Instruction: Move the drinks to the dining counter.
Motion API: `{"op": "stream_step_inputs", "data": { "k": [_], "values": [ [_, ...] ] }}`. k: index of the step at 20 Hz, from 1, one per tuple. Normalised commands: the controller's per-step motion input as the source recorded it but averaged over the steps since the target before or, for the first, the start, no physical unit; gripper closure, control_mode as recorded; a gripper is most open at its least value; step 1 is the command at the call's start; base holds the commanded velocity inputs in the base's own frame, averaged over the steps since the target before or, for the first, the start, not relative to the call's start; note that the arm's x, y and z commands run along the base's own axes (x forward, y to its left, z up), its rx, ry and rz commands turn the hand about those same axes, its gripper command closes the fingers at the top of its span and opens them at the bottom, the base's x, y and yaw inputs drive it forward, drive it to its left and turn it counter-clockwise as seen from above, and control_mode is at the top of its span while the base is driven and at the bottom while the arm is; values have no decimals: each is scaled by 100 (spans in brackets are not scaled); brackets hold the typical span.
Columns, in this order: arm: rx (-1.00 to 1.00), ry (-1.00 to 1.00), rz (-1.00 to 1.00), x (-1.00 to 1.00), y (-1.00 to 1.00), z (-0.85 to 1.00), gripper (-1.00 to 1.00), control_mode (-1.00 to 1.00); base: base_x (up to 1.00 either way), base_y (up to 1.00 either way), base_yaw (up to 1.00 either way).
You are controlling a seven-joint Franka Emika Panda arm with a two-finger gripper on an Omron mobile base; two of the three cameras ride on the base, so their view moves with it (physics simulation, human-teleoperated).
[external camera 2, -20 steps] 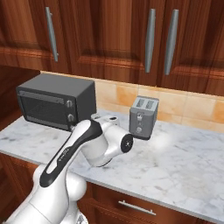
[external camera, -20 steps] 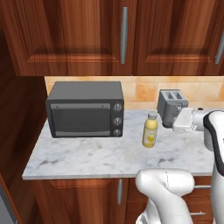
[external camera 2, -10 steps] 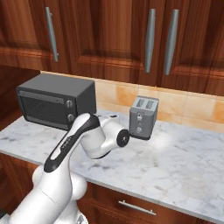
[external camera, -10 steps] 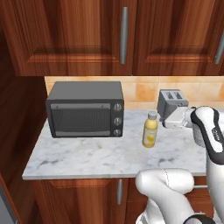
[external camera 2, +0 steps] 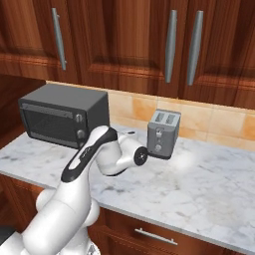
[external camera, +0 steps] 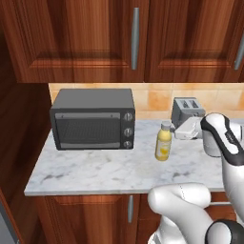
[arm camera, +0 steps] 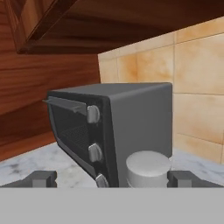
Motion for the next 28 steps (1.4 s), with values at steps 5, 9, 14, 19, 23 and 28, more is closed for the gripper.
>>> {"op": "stream_step_inputs", "data": {
  "k": [5, 9, 14, 19, 23, 28],
  "values": [
    [0, 0, 0, 12, -5, -19, -100, -100, 0, 0, 0],
    [0, 0, 0, 14, 0, -15, -100, -100, 0, 0, 0],
    [0, 0, 0, 12, 0, -13, -100, -100, 0, 0, 0],
    [0, 0, 0, 14, 0, -13, -100, -100, 0, 0, 0],
    [0, 0, 0, 19, 0, -13, -100, -100, 0, 0, 0],
    [0, 0, 0, 19, 0, -10, -100, -100, 0, 0, 0]
  ]
}}
